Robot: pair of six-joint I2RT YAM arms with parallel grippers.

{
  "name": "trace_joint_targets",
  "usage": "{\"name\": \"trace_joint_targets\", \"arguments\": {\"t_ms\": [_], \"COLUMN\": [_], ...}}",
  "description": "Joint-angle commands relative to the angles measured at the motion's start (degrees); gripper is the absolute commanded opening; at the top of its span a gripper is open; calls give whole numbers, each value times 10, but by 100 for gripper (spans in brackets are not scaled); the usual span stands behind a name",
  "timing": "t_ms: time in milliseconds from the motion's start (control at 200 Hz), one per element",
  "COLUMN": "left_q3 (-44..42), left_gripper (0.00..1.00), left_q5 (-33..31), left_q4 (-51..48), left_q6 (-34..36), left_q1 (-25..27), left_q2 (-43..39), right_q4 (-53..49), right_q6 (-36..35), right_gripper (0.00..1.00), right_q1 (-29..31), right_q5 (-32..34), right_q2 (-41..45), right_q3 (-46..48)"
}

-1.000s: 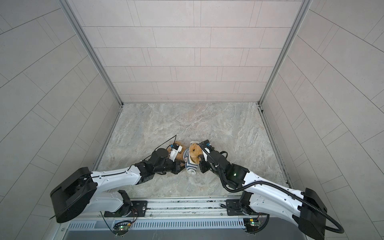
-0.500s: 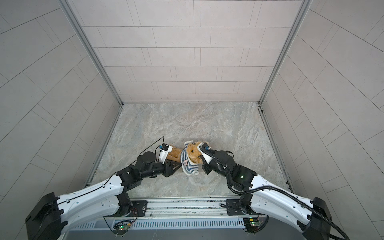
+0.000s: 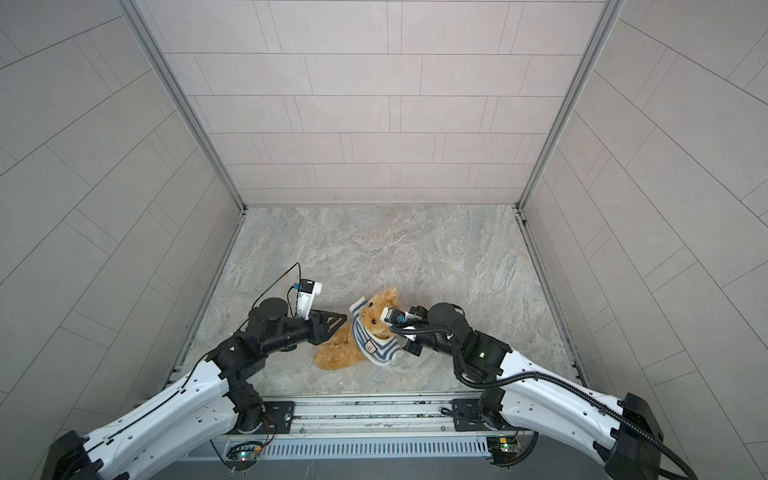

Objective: Dress the teddy bear

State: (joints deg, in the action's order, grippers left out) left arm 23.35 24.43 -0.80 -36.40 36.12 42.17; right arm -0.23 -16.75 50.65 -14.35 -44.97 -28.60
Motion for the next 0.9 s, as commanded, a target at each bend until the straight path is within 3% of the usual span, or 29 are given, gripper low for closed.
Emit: {"name": "trace_joint_targets", "arguments": {"t_ms": [0,160,265,531,771,891], "left_q3": [14,15,14,-2,-12,-22], "left_gripper": [45,53,52,33,44,45], "left_q5": [36,68,60,35,50,66], "left_q4": [8,39,33,41,67,56], "left_q6": [-1,-5,-6,-26,-33,-45], "left_q1": [-15,-15,-15,-19,-22,-64], "left_q2": [0,9,15,18,7,-11], "right_q4": [33,41,58,80,69,71], "right_q6": [-52,-55,-57,-62,-65,-69], "right_gripper": [0,0,0,0,0,0], "right_q1": [-2,-2,-2,-2,-2,-2], "right_q5": [-58,-69,-80,-89,-78,-80], "right_q2": [14,9,12,50,39,44], "right_q3": [-11,-11,-4,18,16,21]}}
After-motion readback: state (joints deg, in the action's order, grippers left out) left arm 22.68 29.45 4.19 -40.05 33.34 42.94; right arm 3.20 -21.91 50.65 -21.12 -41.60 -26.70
